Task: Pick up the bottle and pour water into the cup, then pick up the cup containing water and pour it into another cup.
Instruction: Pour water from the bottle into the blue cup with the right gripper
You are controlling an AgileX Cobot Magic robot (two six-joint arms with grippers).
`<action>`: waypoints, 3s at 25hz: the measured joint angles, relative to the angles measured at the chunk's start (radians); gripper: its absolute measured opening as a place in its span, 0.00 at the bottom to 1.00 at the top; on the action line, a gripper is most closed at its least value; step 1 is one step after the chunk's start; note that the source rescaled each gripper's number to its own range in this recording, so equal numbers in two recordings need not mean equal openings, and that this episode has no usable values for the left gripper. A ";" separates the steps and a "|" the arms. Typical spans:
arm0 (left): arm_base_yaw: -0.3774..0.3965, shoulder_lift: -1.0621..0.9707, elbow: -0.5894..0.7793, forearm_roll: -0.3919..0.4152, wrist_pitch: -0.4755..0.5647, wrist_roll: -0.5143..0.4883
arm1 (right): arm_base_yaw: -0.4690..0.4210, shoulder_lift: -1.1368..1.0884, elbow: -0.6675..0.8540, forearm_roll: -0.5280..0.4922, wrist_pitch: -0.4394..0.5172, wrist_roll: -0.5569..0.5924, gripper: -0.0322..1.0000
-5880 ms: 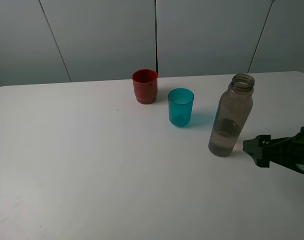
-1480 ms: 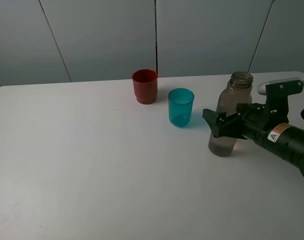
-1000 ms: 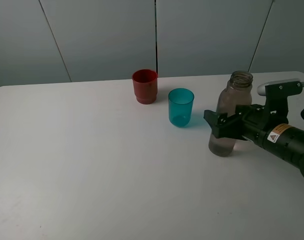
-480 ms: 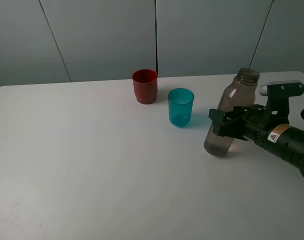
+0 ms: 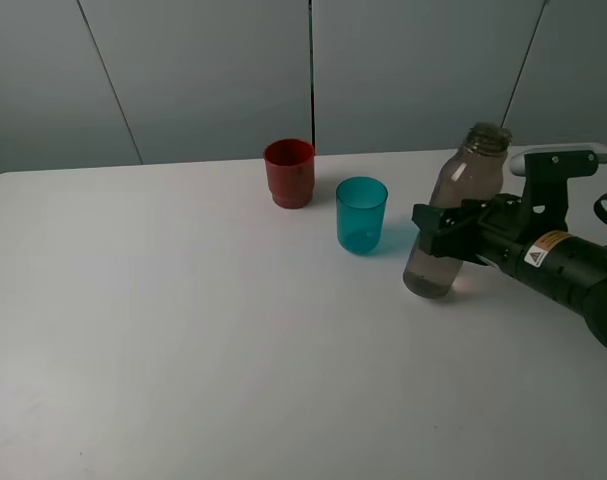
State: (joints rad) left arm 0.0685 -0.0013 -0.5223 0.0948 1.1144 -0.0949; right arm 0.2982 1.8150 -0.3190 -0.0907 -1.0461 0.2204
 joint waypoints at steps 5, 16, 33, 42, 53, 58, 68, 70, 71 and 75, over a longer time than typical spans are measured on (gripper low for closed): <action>0.000 0.000 0.000 0.000 0.000 0.000 | 0.000 -0.049 -0.110 -0.012 0.180 -0.069 0.04; 0.000 0.000 0.000 0.000 0.000 0.000 | 0.000 -0.069 -0.314 -0.125 0.538 -0.212 0.04; 0.000 0.000 0.000 0.000 0.000 0.000 | 0.000 -0.069 -0.424 -0.136 0.758 -0.647 0.04; 0.000 0.000 0.000 0.000 0.000 0.000 | 0.000 -0.069 -0.495 -0.136 0.833 -0.835 0.04; 0.000 0.000 0.000 0.000 0.000 0.000 | 0.000 -0.069 -0.538 -0.136 0.927 -0.907 0.04; 0.000 0.000 0.000 0.000 0.000 0.000 | 0.000 -0.069 -0.542 -0.139 0.931 -0.960 0.04; 0.000 0.000 0.000 0.000 0.000 0.000 | 0.000 -0.026 -0.584 -0.136 0.957 -1.024 0.04; 0.000 0.000 0.000 0.000 0.000 0.000 | 0.000 -0.020 -0.596 -0.136 0.963 -1.027 0.04; 0.000 0.000 0.000 0.000 0.000 0.000 | 0.000 -0.018 -0.601 -0.136 0.969 -1.032 0.04; 0.000 0.000 0.000 0.000 0.000 0.000 | 0.000 -0.003 -0.613 -0.136 0.975 -1.076 0.04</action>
State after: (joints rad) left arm 0.0685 -0.0013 -0.5223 0.0948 1.1144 -0.0949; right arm 0.2982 1.8124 -0.9322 -0.2265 -0.0713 -0.8557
